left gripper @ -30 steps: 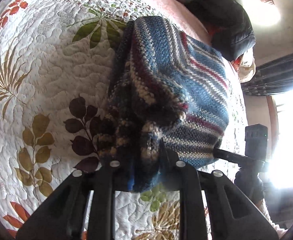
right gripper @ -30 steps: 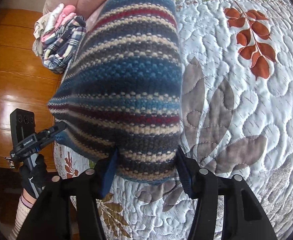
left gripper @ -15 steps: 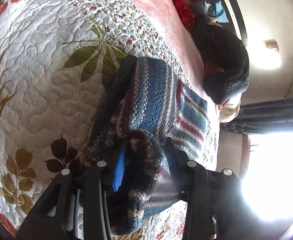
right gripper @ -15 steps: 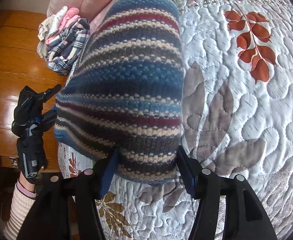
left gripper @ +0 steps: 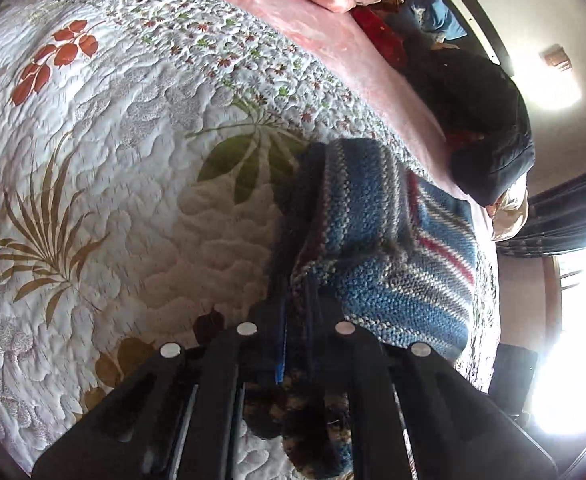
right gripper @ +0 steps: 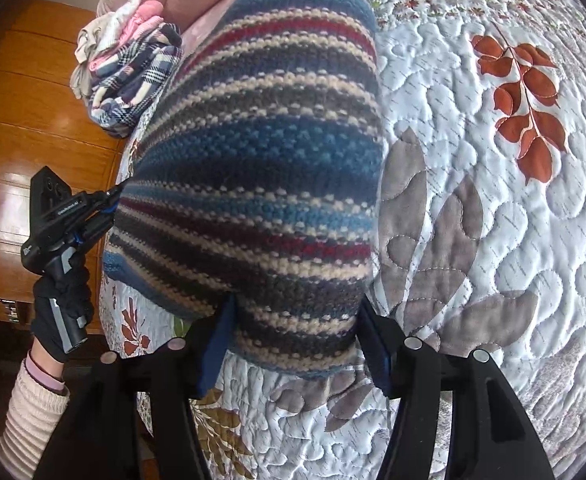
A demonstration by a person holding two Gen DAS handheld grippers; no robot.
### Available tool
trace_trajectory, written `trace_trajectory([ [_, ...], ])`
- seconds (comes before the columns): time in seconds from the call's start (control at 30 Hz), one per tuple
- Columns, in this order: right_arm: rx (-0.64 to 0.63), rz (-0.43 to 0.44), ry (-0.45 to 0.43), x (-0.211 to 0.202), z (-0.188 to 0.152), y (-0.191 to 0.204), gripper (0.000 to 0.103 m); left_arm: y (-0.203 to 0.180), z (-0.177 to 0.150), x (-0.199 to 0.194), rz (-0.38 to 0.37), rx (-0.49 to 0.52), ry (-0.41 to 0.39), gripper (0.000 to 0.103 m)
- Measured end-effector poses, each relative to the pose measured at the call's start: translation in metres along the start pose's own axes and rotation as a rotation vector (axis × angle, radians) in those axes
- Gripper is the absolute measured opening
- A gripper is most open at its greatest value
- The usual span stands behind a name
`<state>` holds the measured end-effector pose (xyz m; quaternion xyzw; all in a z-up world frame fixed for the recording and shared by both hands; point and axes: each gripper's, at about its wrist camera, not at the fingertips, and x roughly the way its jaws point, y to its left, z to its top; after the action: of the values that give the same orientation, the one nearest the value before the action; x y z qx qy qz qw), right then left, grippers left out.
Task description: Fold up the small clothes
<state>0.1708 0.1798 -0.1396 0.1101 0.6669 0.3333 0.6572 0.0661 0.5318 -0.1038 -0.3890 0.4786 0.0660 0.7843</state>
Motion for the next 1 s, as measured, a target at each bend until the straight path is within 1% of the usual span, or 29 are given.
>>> trace_trajectory([
  [0.13, 0.006, 0.009, 0.006, -0.004, 0.000, 0.000, 0.061, -0.013, -0.001, -0.018, -0.007, 0.020, -0.021, 0.007],
  [0.2, -0.003, 0.012, -0.001, -0.010, -0.002, 0.000, 0.061, -0.026, -0.008, -0.038, -0.005, 0.053, -0.056, 0.006],
  [0.27, -0.005, 0.012, -0.005, -0.015, -0.003, 0.000, 0.061, -0.040, -0.017, -0.058, -0.024, 0.081, -0.099, 0.007],
  [0.33, -0.007, 0.014, -0.012, -0.019, -0.006, 0.000, 0.061, -0.054, -0.028, -0.064, -0.046, 0.105, -0.105, 0.008],
  [0.37, -0.009, 0.013, -0.014, -0.021, -0.007, 0.000, 0.061, -0.060, -0.034, -0.064, -0.040, 0.121, -0.094, 0.010],
  [0.47, -0.014, 0.005, -0.016, -0.023, -0.009, 0.001, 0.061, -0.072, -0.053, -0.044, 0.004, 0.173, -0.031, 0.010],
  [0.57, -0.015, -0.002, -0.008, -0.022, -0.010, -0.001, 0.060, -0.069, -0.068, -0.021, 0.090, 0.229, 0.017, 0.010],
  [0.63, -0.017, -0.012, 0.002, -0.019, -0.012, -0.003, 0.060, -0.059, -0.072, -0.007, 0.136, 0.222, 0.038, 0.011],
  [0.67, -0.015, -0.017, 0.007, -0.016, -0.013, -0.005, 0.060, -0.052, -0.074, -0.001, 0.151, 0.215, 0.047, 0.014],
  [0.77, 0.001, -0.011, 0.018, -0.009, -0.013, -0.009, 0.060, -0.038, -0.076, 0.008, 0.127, 0.180, 0.068, 0.014],
  [0.87, -0.003, -0.004, 0.017, -0.011, -0.013, -0.009, 0.060, -0.037, -0.075, 0.004, 0.107, 0.164, 0.076, 0.014],
  [0.9, -0.012, -0.006, 0.017, -0.014, -0.012, -0.008, 0.060, -0.037, -0.073, -0.001, 0.089, 0.157, 0.081, 0.014],
  [0.93, -0.021, -0.007, 0.013, -0.018, -0.012, -0.006, 0.062, -0.038, -0.071, -0.007, 0.063, 0.143, 0.084, 0.016],
  [1.0, -0.041, -0.014, -0.012, -0.030, -0.009, -0.003, 0.062, -0.037, -0.063, -0.021, 0.001, 0.111, 0.063, 0.031],
])
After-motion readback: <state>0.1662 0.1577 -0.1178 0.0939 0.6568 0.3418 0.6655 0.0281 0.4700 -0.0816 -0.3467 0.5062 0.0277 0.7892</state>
